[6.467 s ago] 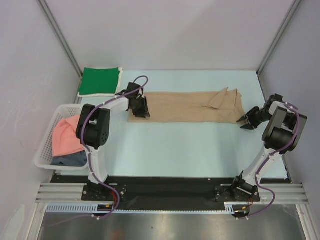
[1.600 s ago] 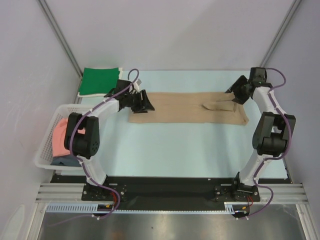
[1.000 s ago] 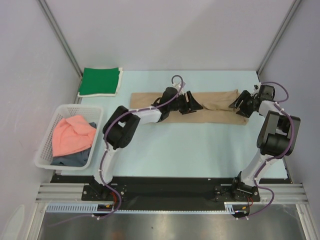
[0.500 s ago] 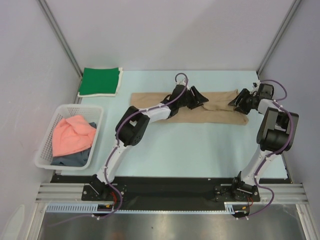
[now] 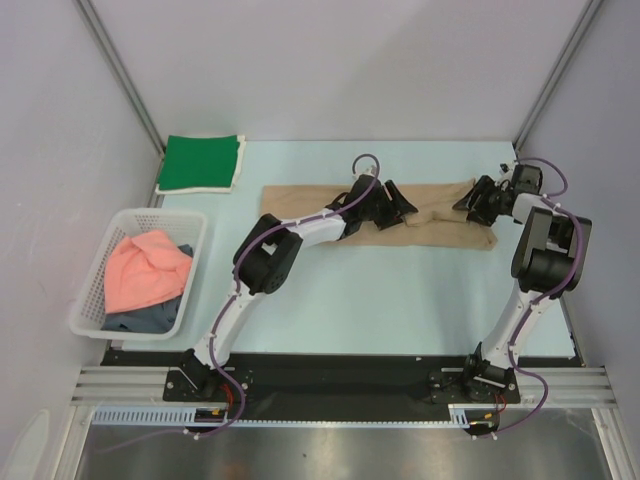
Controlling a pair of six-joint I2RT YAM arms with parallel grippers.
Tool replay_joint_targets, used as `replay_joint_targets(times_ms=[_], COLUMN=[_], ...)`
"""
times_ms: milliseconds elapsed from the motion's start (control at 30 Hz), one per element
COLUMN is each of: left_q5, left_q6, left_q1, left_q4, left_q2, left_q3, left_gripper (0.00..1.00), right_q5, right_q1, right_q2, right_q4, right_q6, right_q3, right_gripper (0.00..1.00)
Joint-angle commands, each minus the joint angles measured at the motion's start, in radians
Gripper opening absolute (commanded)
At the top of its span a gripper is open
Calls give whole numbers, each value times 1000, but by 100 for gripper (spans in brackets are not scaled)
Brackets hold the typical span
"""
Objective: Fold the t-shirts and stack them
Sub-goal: Fold the tshirt
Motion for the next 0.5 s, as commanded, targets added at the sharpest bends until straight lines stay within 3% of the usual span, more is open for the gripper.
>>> replay_joint_targets(times_ms=[0,167,333,400,467], left_q5=[-21,-3,23,32,37], left_q6=[35,15,-10,-13,-11], left_q1=[-5,-6,-9,-11,-11], left_q4=[-9,-20,-8,18,37], left_q2=[-80,-51,-2,4,6], left_q3=[22,36,96,102,104], left_gripper=[67,66,56,45,36], right_q5=[-23,-36,-42,-51,-68], right_q1=[10,11,14,14,14], right_q2=[10,17,37,42,45], right_q4=[4,18,12,13,24], right_q6=[-25,-1,-5,-8,2], right_q3=[57,60,75,78,89], right_gripper=[58,57,56,54,42])
